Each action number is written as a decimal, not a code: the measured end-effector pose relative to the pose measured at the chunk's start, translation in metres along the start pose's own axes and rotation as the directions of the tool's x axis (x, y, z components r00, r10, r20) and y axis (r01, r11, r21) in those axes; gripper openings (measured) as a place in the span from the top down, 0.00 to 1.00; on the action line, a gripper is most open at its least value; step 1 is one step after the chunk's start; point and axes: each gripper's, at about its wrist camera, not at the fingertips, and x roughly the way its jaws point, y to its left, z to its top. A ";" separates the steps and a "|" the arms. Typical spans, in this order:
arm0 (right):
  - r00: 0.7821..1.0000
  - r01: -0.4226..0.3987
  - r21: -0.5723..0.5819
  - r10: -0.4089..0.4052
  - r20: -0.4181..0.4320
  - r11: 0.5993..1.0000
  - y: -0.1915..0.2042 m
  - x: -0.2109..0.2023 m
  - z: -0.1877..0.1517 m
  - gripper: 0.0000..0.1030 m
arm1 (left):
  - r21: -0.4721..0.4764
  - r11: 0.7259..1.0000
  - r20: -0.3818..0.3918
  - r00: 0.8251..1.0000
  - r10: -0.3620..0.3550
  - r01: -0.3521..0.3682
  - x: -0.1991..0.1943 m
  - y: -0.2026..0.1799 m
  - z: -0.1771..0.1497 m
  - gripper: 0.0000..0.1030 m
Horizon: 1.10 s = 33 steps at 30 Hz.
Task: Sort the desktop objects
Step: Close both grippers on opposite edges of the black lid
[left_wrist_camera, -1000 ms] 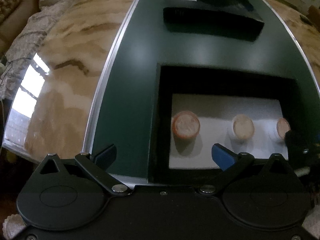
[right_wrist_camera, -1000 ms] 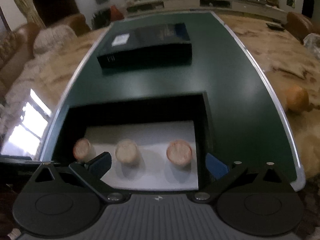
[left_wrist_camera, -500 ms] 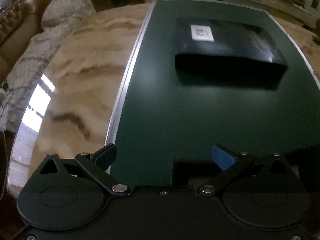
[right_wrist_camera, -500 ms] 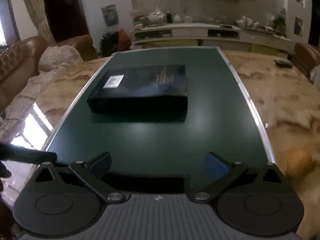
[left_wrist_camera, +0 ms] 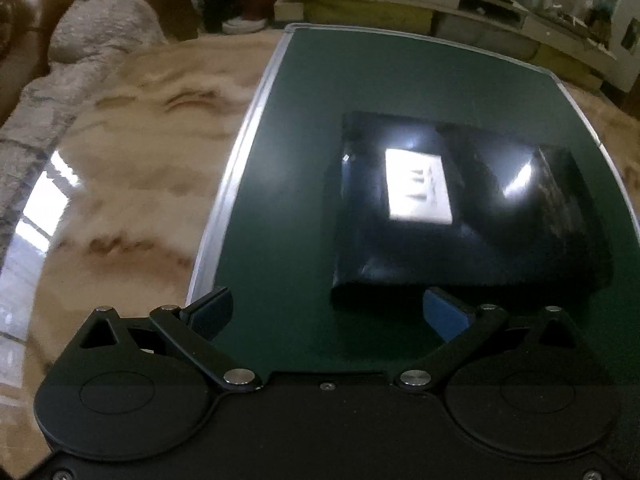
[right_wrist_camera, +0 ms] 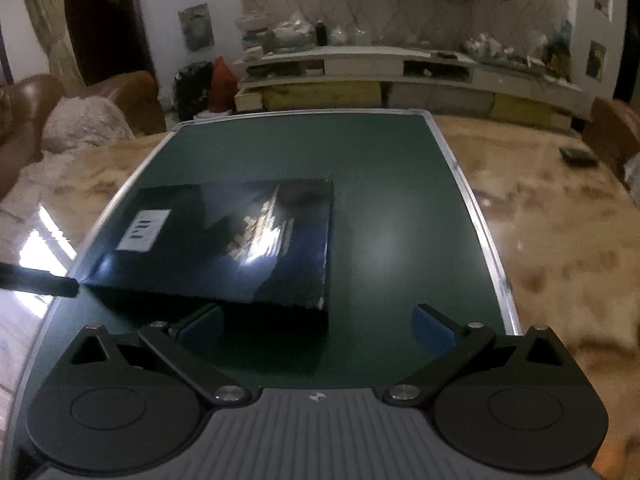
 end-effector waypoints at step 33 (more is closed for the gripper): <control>0.967 -0.218 0.232 0.241 -0.078 0.948 -0.033 0.118 0.030 0.25 | 0.061 0.984 0.043 0.985 -0.169 0.166 0.063 -0.017 0.042 0.18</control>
